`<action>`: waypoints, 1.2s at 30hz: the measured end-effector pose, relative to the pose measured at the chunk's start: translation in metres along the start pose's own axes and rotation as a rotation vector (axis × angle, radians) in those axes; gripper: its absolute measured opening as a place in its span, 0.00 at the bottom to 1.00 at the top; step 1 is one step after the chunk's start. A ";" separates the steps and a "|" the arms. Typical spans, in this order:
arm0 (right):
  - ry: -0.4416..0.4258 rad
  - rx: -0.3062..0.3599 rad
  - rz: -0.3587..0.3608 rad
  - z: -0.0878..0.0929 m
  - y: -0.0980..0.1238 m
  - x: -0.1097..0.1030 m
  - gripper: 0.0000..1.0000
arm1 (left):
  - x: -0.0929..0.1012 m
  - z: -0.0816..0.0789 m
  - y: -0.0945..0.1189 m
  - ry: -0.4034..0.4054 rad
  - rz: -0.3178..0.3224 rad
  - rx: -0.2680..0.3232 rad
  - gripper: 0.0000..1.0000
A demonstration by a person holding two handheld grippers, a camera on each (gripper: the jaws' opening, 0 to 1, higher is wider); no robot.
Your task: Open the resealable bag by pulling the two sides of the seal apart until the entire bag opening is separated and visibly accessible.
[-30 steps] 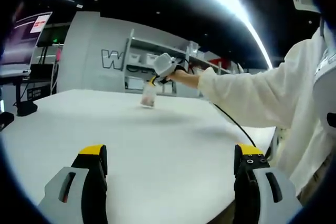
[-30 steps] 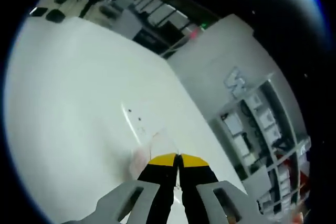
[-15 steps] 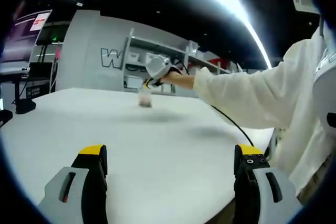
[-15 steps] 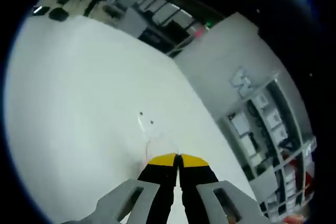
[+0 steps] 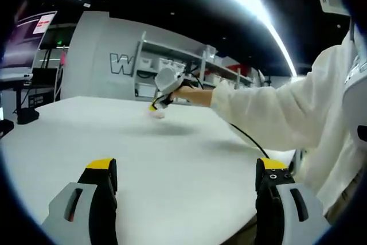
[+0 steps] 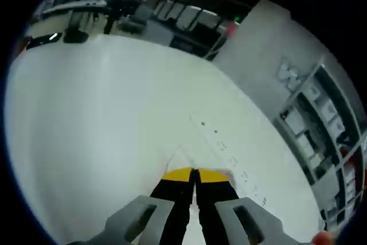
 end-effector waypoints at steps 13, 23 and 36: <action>-0.108 0.084 -0.042 -0.011 0.021 0.007 0.12 | 0.002 -0.003 -0.002 -0.001 0.005 0.008 1.00; -0.155 0.201 0.086 -0.008 0.031 0.030 0.33 | 0.004 -0.006 -0.003 0.001 0.009 0.019 1.00; -0.224 0.375 0.165 -0.004 0.045 0.042 0.93 | 0.004 -0.006 -0.003 0.002 0.009 0.023 1.00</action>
Point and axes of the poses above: the point that each gripper's makers call its tool centre point, and the gripper's own axes: y roughly backward along the fingers, x roughly to its right, z roughly out of its underside, the point moved 8 cm from there along y, roughly backward along the fingers, and after that the axes turned 10 degrees about x, right-handed, at the moved point
